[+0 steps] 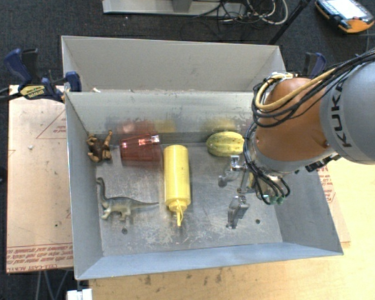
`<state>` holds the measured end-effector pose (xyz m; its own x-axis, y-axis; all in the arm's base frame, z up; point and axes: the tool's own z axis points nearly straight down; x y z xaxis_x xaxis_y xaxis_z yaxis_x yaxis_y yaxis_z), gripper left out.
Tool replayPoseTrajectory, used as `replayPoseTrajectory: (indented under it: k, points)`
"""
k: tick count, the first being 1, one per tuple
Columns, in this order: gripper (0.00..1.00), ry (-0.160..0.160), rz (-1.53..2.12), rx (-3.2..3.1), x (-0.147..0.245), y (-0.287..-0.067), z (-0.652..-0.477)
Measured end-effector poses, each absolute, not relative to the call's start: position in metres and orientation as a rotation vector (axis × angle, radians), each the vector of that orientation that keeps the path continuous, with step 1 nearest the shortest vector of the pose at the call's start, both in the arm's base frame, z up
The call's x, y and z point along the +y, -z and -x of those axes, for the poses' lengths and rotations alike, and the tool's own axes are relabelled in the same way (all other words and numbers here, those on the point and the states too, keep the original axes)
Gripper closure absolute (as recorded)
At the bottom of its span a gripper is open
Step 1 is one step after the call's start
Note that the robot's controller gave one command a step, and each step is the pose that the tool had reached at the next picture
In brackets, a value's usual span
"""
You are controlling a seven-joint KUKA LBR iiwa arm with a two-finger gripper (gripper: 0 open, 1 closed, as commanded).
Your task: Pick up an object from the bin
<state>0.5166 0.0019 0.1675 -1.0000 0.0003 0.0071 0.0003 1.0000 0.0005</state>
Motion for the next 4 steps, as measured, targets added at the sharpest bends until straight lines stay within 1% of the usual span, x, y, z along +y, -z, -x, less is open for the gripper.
replayPoseTrajectory:
  k: [1,2,3,4]
  points:
    - [0.0,0.001,0.0,-3.142,0.002,-0.171,-0.518]
    - [1.0,0.006,-0.011,-3.138,0.09,-0.072,-0.493]
    - [0.0,0.005,-0.009,-3.147,0.089,-0.072,-0.495]
    - [0.0,0.005,-0.009,-3.147,0.089,-0.072,-0.495]
